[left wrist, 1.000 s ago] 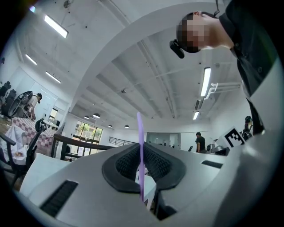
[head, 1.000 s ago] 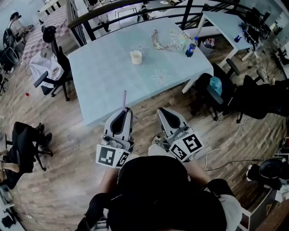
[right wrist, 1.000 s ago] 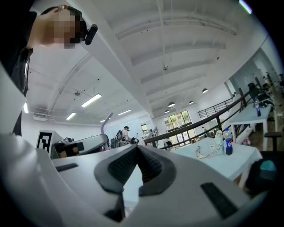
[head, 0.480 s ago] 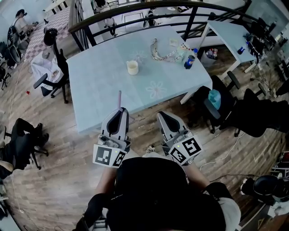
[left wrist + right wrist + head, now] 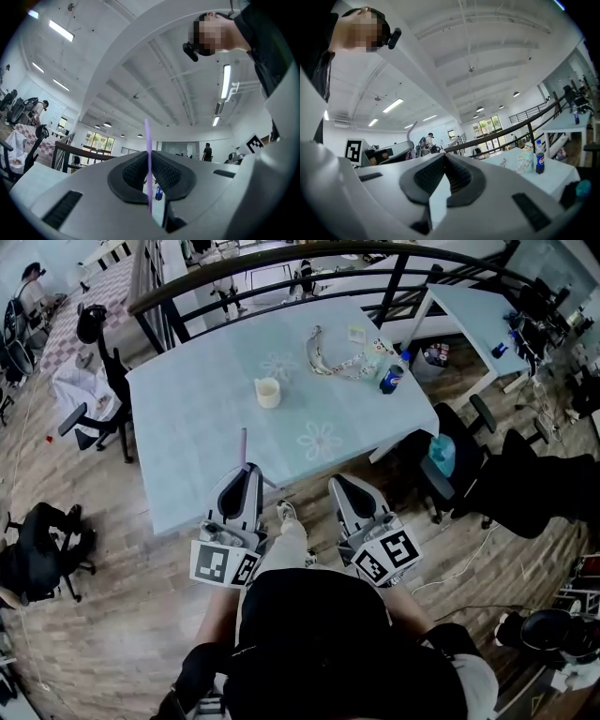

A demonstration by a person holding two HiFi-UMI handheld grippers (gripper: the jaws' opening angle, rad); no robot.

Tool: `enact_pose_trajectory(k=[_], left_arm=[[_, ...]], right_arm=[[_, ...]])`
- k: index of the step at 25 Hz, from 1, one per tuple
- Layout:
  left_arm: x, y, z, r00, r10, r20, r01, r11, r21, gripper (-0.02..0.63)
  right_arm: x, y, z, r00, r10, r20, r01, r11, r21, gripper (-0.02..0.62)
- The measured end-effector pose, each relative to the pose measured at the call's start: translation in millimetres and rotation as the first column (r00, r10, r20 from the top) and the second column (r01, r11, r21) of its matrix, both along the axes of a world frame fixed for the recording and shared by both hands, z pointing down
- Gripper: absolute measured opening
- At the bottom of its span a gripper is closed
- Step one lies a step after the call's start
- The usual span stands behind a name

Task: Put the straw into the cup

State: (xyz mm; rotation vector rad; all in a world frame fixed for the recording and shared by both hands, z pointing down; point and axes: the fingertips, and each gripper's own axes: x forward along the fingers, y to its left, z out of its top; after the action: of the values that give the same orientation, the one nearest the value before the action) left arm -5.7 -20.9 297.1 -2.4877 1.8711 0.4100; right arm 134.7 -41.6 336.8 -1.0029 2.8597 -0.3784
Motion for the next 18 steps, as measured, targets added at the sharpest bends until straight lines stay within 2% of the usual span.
enact_pose_trajectory(k=[11,18], left_arm=[[-31,-118,13,0.998,-0.041,-0.044,0.040,0.999,-0.002,0.029],[-57,-185,25,0.997,-0.055,-0.058,0.053,0.998,-0.036,0.029]], right_arm=[[-29,-112,0,0.998,-0.031,-0.047,0.031,0.999,-0.006,0.009],[-51,-174,-5,0.997,-0.039,-0.072,0.039,0.999,-0.002,0.009]])
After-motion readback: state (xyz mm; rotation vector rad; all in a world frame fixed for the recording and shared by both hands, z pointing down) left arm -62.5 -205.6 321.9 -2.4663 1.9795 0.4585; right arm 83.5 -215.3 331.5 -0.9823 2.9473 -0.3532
